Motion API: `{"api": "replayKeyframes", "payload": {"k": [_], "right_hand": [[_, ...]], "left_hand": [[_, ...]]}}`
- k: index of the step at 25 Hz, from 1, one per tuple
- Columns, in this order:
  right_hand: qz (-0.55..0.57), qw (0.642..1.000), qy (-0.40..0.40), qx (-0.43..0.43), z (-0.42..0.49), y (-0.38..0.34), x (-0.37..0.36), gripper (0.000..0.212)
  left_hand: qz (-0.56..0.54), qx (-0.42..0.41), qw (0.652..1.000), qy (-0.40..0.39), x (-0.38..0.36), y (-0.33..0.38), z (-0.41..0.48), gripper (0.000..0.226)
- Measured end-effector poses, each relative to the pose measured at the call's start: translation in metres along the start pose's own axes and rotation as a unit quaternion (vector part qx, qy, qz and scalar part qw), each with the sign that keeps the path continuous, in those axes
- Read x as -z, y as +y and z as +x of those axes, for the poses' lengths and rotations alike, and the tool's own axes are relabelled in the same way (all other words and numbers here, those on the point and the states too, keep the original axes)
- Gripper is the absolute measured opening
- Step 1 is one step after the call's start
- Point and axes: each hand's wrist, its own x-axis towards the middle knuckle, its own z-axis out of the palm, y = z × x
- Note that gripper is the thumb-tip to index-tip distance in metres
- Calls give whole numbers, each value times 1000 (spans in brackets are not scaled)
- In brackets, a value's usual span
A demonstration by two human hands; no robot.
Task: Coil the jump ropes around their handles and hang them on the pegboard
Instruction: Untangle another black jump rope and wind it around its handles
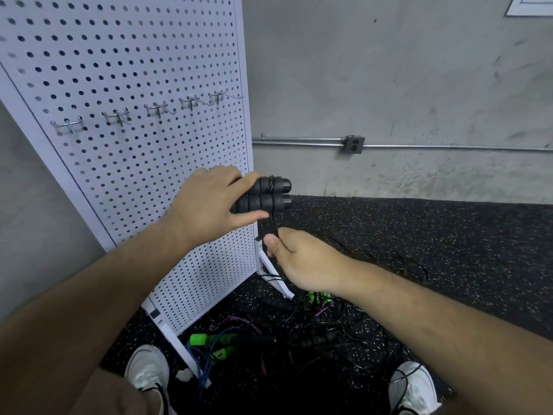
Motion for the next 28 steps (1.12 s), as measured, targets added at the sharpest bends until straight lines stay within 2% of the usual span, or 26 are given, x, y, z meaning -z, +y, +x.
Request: {"api": "replayKeyframes", "payload": {"k": [6, 10, 14, 19, 23, 26, 28], "right_hand": [[-106, 994, 18, 19, -21, -23, 32, 36], [-218, 969, 96, 66, -25, -29, 58, 29], [-261, 948, 164, 79, -14, -13, 77, 29], [-216, 957, 172, 90, 2, 19, 95, 29], [-183, 968, 157, 64, 10, 41, 95, 28], [-41, 987, 136, 78, 16, 55, 86, 19], [37, 990, 125, 62, 19, 61, 77, 21]], "left_hand": [[9, -18, 1000, -16, -18, -2, -2, 72], [2, -28, 999, -43, -23, 3, -5, 75], [-17, -78, 996, -40, -20, 20, -5, 74], [-84, -133, 987, -7, -12, 35, -8, 72], [-110, -140, 984, 7, 0, 46, -7, 74], [-152, -110, 982, -1, 13, 52, -6, 75], [-189, -74, 979, -16, 22, 53, -7, 77]]}}
